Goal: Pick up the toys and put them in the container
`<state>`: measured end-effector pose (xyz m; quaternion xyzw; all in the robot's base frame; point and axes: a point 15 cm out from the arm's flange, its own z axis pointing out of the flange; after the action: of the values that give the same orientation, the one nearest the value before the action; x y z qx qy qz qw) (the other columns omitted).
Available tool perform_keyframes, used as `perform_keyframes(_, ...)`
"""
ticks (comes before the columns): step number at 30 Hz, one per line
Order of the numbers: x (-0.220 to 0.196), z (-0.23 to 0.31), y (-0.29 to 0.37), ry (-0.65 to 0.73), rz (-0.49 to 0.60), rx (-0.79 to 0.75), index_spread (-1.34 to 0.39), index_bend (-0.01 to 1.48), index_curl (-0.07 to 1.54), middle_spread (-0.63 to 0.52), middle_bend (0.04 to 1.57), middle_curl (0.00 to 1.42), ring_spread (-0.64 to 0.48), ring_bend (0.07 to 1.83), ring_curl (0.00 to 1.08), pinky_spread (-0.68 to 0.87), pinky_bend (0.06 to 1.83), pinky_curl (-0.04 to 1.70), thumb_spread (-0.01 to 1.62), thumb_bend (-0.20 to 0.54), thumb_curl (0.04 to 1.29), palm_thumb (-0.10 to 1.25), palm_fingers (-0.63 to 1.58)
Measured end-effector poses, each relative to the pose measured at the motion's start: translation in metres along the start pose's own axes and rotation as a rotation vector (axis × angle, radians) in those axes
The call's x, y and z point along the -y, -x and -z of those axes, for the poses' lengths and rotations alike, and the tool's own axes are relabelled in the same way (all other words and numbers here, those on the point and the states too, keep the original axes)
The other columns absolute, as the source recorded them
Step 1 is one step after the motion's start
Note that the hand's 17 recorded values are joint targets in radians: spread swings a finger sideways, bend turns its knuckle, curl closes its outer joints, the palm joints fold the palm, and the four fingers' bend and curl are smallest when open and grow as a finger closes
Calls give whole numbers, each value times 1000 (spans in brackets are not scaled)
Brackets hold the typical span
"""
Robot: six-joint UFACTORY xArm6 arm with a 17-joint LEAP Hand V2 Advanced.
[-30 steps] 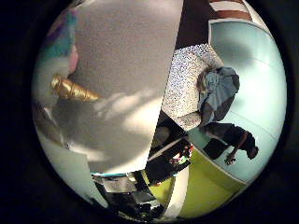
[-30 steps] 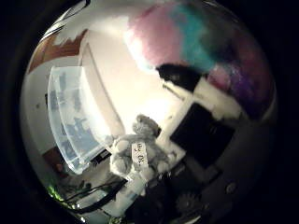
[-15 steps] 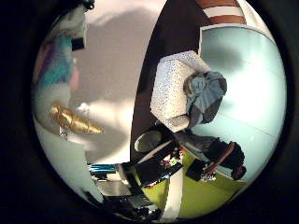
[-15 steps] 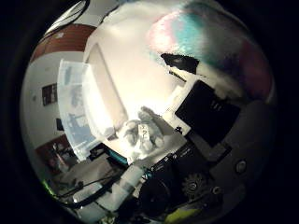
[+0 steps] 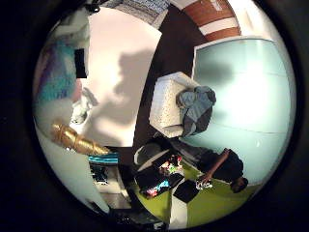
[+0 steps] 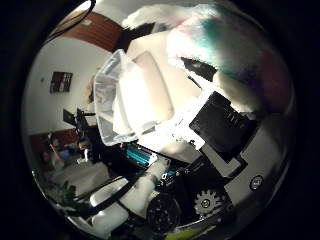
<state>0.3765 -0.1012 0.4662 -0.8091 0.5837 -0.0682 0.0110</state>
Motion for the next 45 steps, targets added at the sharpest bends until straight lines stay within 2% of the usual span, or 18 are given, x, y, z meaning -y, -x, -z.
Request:
perform_keyframes(8,34,44,152,-132,205,149,-283,1015,1011,-201,1243,1003,-262,1344,857,-195,1271,1042,966,-12,710,1059,1016)
perform_keyframes(15,60,42,286,-134,386,243,-281,1010,1014,-199,1239,1004,-266,1332,877,-203,1238,1099,941,-15,724,1056,1019)
perform_keyframes(19,78,36,329,-134,427,265,-281,1004,1015,-199,1234,1004,-269,1321,886,-203,1218,1127,930,-18,731,1046,1024)
perform_keyframes(29,116,3,356,-155,439,268,-287,996,1034,-203,1222,1015,-278,1299,909,-210,1192,1169,935,-22,743,993,1021)
perform_keyframes(37,134,5,350,-224,412,279,-290,917,1016,-203,1161,994,-267,1267,874,-238,1109,1119,1041,-21,669,916,1034)
perform_keyframes(41,133,-7,337,-205,393,279,-295,768,964,-197,1084,935,-265,1209,784,-316,980,1009,981,-36,636,856,1044)
perform_keyframes(45,134,-12,327,-196,375,274,-314,580,885,-191,974,824,-286,1104,667,-466,824,860,931,-28,616,828,1072)
